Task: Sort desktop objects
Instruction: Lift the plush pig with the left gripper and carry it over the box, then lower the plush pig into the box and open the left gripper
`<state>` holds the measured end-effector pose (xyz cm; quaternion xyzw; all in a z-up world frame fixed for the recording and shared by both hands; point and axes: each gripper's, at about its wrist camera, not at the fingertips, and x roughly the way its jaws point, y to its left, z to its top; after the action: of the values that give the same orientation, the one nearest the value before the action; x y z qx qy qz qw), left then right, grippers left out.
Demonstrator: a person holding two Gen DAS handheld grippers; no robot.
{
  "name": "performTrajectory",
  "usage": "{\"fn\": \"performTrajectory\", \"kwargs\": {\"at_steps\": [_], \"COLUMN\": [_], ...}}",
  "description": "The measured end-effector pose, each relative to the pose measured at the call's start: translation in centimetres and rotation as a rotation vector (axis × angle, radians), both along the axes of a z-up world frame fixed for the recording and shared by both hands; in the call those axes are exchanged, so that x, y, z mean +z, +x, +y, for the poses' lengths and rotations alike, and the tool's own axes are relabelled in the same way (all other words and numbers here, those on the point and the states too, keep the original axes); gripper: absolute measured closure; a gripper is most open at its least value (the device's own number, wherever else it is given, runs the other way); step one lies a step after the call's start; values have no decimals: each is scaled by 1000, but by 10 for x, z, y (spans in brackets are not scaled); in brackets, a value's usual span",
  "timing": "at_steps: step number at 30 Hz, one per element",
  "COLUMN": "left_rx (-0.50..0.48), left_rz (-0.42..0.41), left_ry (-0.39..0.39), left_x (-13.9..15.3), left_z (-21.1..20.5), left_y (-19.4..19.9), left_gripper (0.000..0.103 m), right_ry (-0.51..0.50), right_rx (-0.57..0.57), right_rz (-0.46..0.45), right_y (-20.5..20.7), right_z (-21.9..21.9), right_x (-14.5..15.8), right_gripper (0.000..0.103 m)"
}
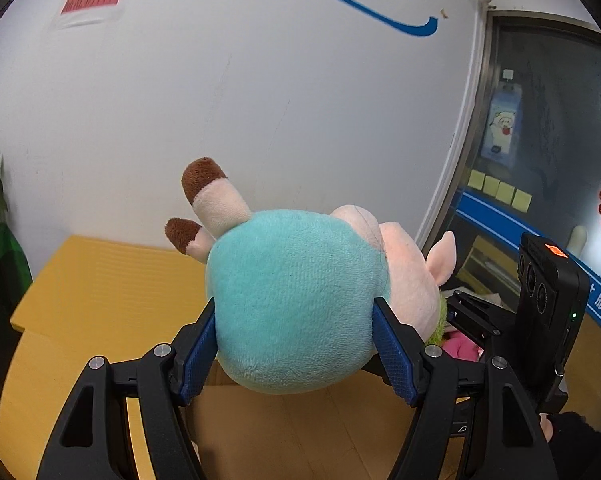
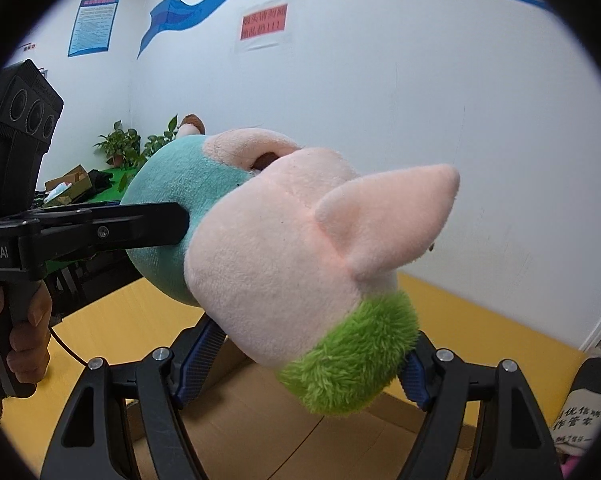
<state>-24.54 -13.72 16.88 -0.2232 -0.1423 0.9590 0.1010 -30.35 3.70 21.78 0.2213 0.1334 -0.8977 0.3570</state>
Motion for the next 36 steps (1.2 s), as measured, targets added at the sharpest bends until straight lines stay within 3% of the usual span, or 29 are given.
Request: {"fn": "performTrajectory", "kwargs": {"at_steps": [13, 19, 23, 27, 30, 34, 36], "left_rx": [4, 28, 54, 84, 86, 73, 37], "left_rz": [-290, -377, -441, -458, -463, -387, -360], "left_ry": [9, 10, 22, -31, 8, 36, 16], "left_x": [-130, -162, -182, -181, -170, -140, -129], "left_z": [5, 2, 0, 7, 1, -6, -3], "left_y": [-27, -41, -56, -58, -51, -15, 10], "left_gripper": [27, 27, 19, 16, 16, 16, 9], "right_ry": [76, 105, 151, 215, 195, 187, 153], "right_rx": [-7, -11, -31, -64, -75, -82, -63], "right_rz": [-232, -311, -357, -391, -348, -326, -333], "right_y": [-21, -39, -56, -60, -50, -34, -19], "right_z": [-9, -23, -31, -39, -20, 12, 36], "right_x": [-132, -170, -192, -203, -191, -166, -148], "right_gripper": [26, 26, 19, 17, 17, 17, 17]}}
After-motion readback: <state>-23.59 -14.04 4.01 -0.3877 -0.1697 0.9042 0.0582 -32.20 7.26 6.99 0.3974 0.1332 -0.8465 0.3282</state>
